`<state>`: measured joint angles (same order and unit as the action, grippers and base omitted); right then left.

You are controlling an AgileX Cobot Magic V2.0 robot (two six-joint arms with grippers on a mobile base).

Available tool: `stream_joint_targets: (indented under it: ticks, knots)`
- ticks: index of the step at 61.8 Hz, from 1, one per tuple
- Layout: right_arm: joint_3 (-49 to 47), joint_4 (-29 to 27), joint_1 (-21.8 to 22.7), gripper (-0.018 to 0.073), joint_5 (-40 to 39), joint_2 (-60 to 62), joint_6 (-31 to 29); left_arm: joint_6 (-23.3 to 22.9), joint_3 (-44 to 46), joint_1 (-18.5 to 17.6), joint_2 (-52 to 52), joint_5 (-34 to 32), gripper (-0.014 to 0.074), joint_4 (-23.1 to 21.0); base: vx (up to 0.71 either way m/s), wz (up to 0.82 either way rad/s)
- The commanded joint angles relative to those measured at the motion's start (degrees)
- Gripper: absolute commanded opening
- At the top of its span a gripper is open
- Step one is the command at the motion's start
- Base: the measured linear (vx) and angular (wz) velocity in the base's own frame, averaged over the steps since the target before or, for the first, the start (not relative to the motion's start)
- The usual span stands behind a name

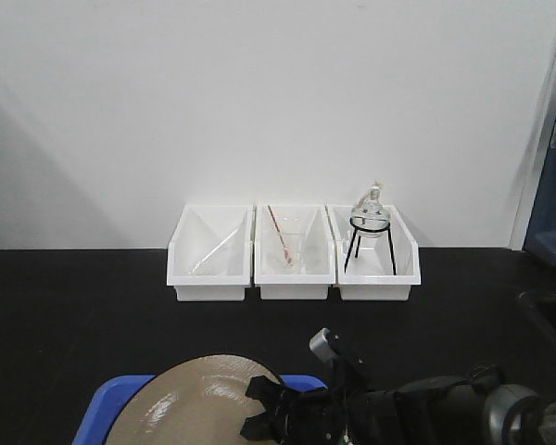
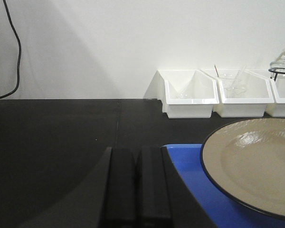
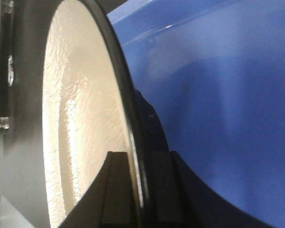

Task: Place disk in tray to left cabinet
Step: 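Move the plate over the blue tray and lower it in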

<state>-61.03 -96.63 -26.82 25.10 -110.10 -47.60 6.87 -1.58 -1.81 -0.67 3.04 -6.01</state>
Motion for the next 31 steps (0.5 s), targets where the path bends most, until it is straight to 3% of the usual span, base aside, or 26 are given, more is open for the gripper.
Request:
stream_joint_targets:
  ticks: [1, 12, 31]
  knots:
    - [-2.3, -5.7, 0.0, 0.0003, 2.8, 2.8, -0.4, -0.5, -1.1, -0.1, -0.9, -4.7, -0.0004, -0.1, 0.0, 0.0]
    - [-2.3, -5.7, 0.0, 0.0067, 2.6, 2.2, -4.0, -0.5, -1.1, -0.1, -0.9, -4.7, -0.0004, -0.1, 0.0, 0.0]
    - [-2.2, -5.7, 0.0, 0.0361, 2.5, 2.2, -6.8, -0.5, -1.1, -0.1, -0.9, -4.7, -0.0004, -0.1, 0.0, 0.0]
